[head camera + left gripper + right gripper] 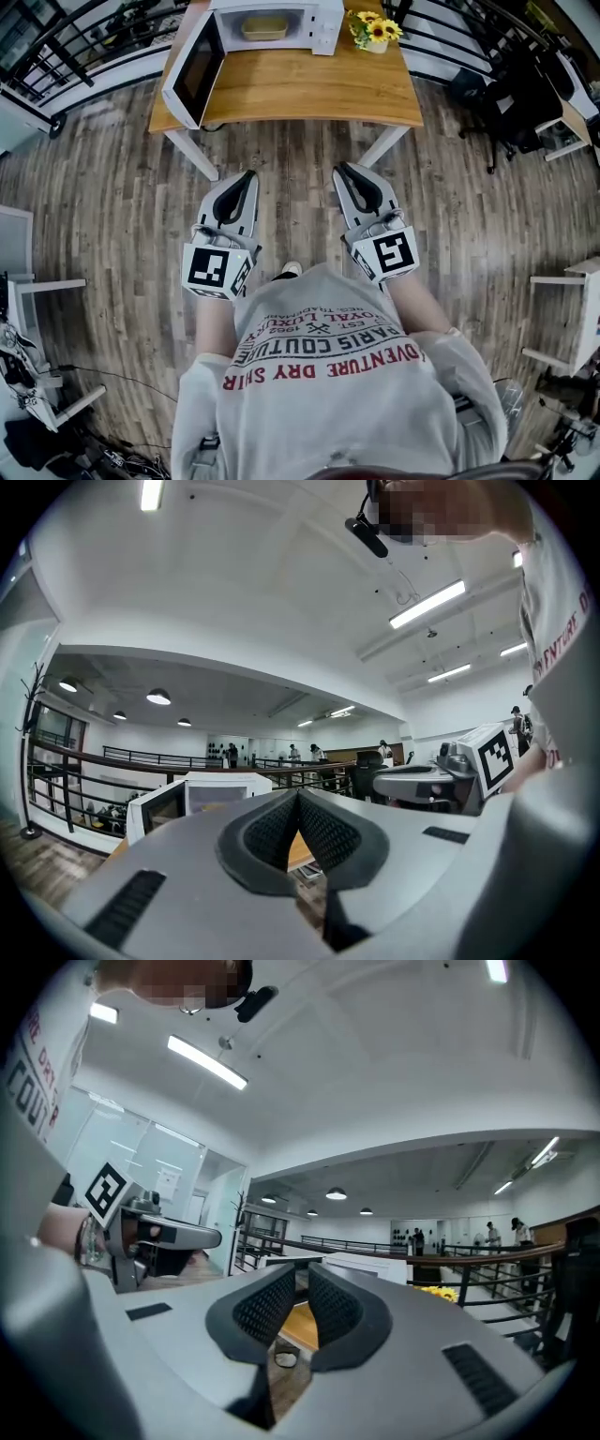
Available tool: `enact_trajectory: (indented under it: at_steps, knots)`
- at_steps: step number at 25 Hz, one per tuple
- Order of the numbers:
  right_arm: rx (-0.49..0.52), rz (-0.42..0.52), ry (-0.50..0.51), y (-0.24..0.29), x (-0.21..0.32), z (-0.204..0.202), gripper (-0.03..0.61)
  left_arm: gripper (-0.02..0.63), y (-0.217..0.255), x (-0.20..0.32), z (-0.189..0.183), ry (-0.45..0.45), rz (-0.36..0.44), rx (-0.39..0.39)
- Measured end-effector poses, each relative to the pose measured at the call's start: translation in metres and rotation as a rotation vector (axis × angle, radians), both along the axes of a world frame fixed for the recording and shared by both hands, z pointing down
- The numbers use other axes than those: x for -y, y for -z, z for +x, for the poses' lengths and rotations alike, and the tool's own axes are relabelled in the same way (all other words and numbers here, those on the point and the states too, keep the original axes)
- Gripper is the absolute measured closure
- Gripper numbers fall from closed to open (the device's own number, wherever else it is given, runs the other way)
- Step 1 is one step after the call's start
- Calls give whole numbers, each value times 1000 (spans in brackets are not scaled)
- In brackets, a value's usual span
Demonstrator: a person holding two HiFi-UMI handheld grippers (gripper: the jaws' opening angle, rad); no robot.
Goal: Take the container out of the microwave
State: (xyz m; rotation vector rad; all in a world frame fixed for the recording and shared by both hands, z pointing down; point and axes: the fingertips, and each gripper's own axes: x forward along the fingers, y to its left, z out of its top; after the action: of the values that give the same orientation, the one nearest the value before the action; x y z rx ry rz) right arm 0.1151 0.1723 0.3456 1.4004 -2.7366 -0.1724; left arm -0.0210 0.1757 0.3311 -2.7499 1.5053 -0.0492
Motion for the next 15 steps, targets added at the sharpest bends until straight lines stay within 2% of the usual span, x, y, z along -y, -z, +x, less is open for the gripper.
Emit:
enact_trajectory:
  at_steps: [1,3,4,10,15]
  knots:
    - [-10,10,-24,1,7,0,519,600,-1,5,-3,-2,-3,-3]
    - [-12,22,-62,2,21,0,319,600,-3,15,-11,-4,-6,-8]
    - [-7,23,-76,2,29,1,302,600,-4,20,-16,-5,-7,-10]
    - [-12,-2,-133,2,62,0,302,600,-10,47,-35,-14,-18,-16]
    - [-37,-40,-124,-11,85,-12,302,600,-20,68,-43,-15,-45,-10]
